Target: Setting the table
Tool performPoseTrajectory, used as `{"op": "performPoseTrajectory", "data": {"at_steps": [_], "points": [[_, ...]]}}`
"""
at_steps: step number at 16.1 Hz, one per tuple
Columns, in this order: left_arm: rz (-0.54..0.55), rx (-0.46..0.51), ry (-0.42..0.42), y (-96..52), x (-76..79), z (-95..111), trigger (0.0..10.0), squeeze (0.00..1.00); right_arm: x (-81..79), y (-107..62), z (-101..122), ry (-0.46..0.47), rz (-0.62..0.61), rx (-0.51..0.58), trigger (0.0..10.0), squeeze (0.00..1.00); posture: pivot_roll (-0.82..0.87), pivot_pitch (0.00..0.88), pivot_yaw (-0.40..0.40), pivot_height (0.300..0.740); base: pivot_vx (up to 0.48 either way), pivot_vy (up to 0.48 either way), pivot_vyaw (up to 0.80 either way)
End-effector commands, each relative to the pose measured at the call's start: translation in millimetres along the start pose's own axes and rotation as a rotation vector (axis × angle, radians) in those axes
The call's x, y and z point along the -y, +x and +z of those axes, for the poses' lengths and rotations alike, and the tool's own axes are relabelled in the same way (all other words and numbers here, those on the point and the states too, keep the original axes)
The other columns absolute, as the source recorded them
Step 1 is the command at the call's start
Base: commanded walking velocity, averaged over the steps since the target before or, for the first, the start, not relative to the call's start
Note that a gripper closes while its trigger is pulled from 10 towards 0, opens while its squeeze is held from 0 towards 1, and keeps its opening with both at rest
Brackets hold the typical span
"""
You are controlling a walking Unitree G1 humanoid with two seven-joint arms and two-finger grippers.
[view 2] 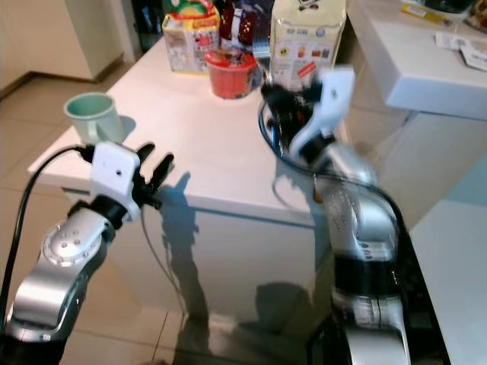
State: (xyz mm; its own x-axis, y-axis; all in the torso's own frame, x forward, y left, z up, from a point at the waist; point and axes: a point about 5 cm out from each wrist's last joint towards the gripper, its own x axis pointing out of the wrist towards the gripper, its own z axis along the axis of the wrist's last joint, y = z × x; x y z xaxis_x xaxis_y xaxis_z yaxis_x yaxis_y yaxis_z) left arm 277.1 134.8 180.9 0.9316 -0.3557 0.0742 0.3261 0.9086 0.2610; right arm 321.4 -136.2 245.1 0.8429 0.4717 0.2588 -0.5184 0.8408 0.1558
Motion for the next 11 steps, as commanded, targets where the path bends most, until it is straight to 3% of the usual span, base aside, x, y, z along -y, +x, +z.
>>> {"op": "performPoseTrajectory", "data": {"at_steps": [1, 2, 5, 7, 11], "points": [[0.004, -0.001, 0.014, -2.6, 3.1, 2.6, 10.0, 0.00, -15.8, -13.8, 3.7, -0.007, 0.002, 0.013, 10.0, 0.00, 0.00, 0.000, -0.001, 0.740, 0.000, 0.000, 0.00], [0.004, -0.003, 0.009, -5.1, 5.1, 3.9, 10.0, 0.00, -26.0, -32.3, 0.2, 0.004, -0.055, -0.001, 10.0, 0.00, 0.00, 0.000, 0.001, 0.740, 0.000, 0.000, 0.00], [-0.038, -0.013, 0.030, -8.5, 7.5, 5.1, 10.0, 0.00, -41.0, -55.2, 7.7, 0.011, -0.131, -0.030, 10.0, 0.00, -0.03, 0.000, 0.016, 0.740, 0.000, 0.000, 0.00], [-0.037, 0.000, 0.021, -5.4, 8.6, 8.9, 10.0, 0.00, -38.7, -69.1, -0.8, -0.002, -0.186, -0.092, 10.0, 0.00, -0.03, 0.000, 0.014, 0.740, 0.000, 0.000, 0.00], [-0.037, 0.000, 0.021, -5.4, 8.6, 8.9, 10.0, 0.00, -38.7, -69.1, -0.8, -0.002, -0.186, -0.092, 10.0, 0.00, -0.03, 0.000, 0.014, 0.740, 0.000, 0.000, 0.00]]}}
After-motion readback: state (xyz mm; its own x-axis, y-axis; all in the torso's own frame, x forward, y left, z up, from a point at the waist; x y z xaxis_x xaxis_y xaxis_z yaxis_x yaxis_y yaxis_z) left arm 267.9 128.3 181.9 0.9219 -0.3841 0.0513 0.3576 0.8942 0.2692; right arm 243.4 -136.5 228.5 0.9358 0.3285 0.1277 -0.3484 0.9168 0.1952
